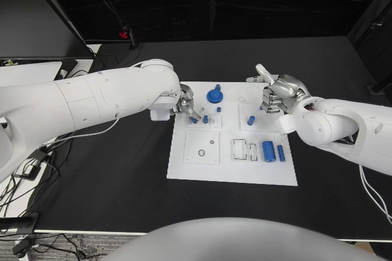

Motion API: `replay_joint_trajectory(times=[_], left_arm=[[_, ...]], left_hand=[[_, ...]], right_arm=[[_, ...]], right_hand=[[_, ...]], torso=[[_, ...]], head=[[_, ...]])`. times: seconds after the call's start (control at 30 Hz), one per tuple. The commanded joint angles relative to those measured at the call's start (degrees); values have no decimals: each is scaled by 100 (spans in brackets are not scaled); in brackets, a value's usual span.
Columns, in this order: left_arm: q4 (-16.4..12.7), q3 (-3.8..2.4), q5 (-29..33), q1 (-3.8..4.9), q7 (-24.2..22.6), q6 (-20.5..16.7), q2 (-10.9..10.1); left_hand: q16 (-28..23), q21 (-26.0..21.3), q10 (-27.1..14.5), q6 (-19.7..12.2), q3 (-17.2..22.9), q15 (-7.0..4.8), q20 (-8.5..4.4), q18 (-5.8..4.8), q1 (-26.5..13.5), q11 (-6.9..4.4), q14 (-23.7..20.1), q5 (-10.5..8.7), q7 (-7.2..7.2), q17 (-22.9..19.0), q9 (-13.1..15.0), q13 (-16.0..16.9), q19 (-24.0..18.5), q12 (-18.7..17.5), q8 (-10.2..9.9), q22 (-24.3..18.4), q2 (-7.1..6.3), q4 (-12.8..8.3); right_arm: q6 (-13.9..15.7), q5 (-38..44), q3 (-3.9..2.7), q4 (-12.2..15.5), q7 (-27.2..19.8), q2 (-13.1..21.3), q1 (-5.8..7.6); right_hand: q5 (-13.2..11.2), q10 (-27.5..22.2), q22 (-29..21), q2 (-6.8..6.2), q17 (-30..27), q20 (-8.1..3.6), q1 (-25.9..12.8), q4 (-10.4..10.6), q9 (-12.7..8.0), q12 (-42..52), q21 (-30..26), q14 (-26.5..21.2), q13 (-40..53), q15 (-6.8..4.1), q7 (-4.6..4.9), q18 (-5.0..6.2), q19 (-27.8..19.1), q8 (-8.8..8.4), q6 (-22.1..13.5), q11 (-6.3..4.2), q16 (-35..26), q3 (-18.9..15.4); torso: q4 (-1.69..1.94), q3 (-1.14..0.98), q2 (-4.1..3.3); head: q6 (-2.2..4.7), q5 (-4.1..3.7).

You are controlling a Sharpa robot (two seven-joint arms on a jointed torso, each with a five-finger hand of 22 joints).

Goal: Assemble the parts on the task board

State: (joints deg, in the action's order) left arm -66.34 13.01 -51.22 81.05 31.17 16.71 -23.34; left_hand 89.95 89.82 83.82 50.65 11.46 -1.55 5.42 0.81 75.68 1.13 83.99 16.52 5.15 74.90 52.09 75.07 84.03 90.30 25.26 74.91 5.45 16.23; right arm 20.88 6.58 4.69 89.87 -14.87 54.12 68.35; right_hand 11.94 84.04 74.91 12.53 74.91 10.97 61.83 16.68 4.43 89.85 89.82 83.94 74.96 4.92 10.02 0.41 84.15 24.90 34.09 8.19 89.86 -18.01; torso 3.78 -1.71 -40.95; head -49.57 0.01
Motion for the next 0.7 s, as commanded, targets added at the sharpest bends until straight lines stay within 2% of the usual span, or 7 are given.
replay_joint_trajectory(times=[0.03, 0.27, 0.7], left_arm=[[-19, 53, -5, -80, 102, 276, -10], [10, 53, -5, -80, 113, 231, -14], [24, 53, -5, -80, 106, 258, -21]], left_hand=[[5, 6, 618, -139, 22, 19, 12, -76, 56, -35, 601, 32, -119, 1510, 6, 1493, 579, -30, 12, 1503, 0, 3], [5, -2, 618, -151, 30, 18, 11, -72, 74, -33, 601, 58, -117, 1510, 5, 1493, 566, -30, 15, 1498, 6, 8], [5, -2, 618, -161, 29, 18, 11, -73, 67, -28, 601, 63, -108, 1510, 2, 1493, 567, -30, 15, 1499, 14, 29]], right_arm=[[-64, 11, -3, 4, -23, -10, 7], [-68, 11, -3, 8, -25, -10, 7], [-67, 11, -3, 16, -23, 1, 6]], right_hand=[[25, 596, 1509, 32, 1509, 41, 33, 1, -6, 15, 18, 606, 1504, 26, 299, -41, 585, 18, -46, 47, 14, -25], [25, 596, 1509, 32, 1509, 41, 33, 1, -6, 15, 18, 606, 1504, 26, 299, -41, 585, 18, -46, 47, 14, -25], [25, 596, 1509, 32, 1509, 41, 33, 1, -6, 15, 18, 606, 1504, 26, 299, -41, 585, 18, -46, 47, 14, -25]], torso=[[-3, -1, 1], [-12, -1, 1], [2, -5, -2]], head=[[-4, 15], [-3, 21], [-6, 14]])
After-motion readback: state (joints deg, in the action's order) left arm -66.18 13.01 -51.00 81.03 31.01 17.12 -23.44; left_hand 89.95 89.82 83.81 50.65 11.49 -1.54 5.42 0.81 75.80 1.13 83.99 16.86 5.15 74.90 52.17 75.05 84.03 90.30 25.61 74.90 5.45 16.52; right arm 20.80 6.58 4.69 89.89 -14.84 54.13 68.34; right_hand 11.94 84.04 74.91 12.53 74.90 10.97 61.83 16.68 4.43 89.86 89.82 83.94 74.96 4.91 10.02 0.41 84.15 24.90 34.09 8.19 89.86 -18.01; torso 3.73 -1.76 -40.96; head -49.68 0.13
